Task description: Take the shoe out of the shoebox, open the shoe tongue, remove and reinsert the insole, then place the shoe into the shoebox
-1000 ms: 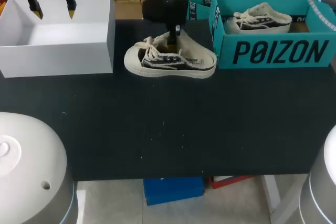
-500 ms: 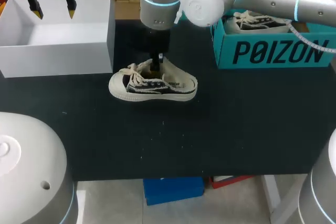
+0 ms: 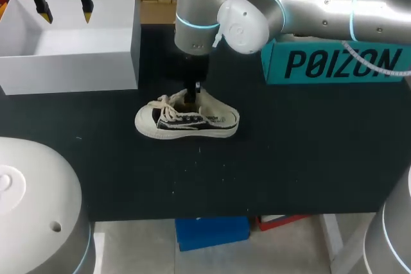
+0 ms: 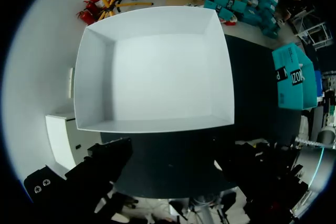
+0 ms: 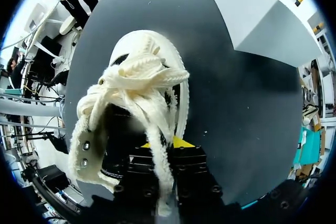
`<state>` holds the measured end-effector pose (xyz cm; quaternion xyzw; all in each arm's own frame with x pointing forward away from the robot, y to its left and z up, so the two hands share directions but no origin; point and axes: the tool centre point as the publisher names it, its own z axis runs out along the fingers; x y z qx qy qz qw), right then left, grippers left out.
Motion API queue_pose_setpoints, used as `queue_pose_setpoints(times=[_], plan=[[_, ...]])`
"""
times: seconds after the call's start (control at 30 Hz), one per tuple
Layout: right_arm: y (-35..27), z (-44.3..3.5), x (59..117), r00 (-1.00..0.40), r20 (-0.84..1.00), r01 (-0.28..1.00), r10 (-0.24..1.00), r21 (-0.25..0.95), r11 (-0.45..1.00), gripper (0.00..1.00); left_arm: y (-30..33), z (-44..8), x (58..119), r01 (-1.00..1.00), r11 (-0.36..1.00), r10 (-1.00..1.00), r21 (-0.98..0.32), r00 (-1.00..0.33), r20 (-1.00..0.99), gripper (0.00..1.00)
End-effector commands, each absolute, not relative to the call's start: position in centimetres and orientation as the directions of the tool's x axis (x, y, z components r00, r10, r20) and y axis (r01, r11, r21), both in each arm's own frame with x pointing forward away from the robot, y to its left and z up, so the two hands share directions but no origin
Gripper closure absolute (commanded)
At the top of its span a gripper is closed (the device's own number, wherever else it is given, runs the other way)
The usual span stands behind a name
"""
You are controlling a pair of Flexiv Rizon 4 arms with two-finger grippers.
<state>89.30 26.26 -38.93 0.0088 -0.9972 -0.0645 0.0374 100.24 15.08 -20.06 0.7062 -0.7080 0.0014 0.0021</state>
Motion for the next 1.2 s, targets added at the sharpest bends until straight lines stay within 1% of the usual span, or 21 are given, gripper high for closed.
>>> queue_pose_setpoints(times=[0.03, 0.23, 0.4, 0.5, 0.7, 0.93, 1.0, 1.2], plan=[[26.1, -38.5, 89.7, -0.996, 0.082, -0.010, -0.020, 0.126, 0.992, 0.00, 15.0, -20.0, 100.2, -1.000, 0.001, -1.000, 0.002, -0.001, 0.002, 0.00], [25.0, -36.3, 89.7, -0.997, 0.083, 0.011, 0.002, 0.108, 0.994, 0.00, 15.0, -20.0, 100.2, -1.000, 0.001, -1.000, 0.002, -0.001, 0.002, 0.00], [24.1, -33.4, 89.8, -0.997, 0.057, 0.056, 0.048, 0.145, 0.988, 0.00, 15.0, -20.0, 100.2, -1.000, 0.001, -1.000, 0.002, -0.001, 0.002, 0.00], [23.8, -32.0, 89.8, -0.997, 0.042, 0.067, 0.060, 0.182, 0.981, 0.00, 15.0, -20.0, 100.2, -1.000, 0.001, -1.000, 0.002, -0.001, 0.002, 0.00], [23.1, -29.8, 89.7, -0.995, -0.026, 0.088, 0.100, 0.299, 0.950, 0.00, 15.0, -20.0, 100.2, -1.000, 0.001, -1.000, 0.002, -0.001, 0.002, 0.00], [22.0, -29.6, 89.2, -0.989, -0.059, 0.100, 0.136, 0.415, 0.904, 0.00, 15.0, -20.0, 100.2, -1.000, 0.001, -1.000, 0.002, -0.001, 0.002, 0.00], [21.6, -29.5, 89.2, -0.986, -0.071, 0.102, 0.151, 0.464, 0.880, 0.00, 15.0, -20.0, 100.2, -1.000, 0.001, -1.000, 0.002, -0.001, 0.002, 0.00], [20.1, -28.9, 89.3, -0.981, -0.123, 0.056, 0.148, 0.552, 0.832, 0.00, 15.0, -20.0, 100.2, -1.000, 0.001, -1.000, 0.002, -0.001, 0.002, 0.00]])
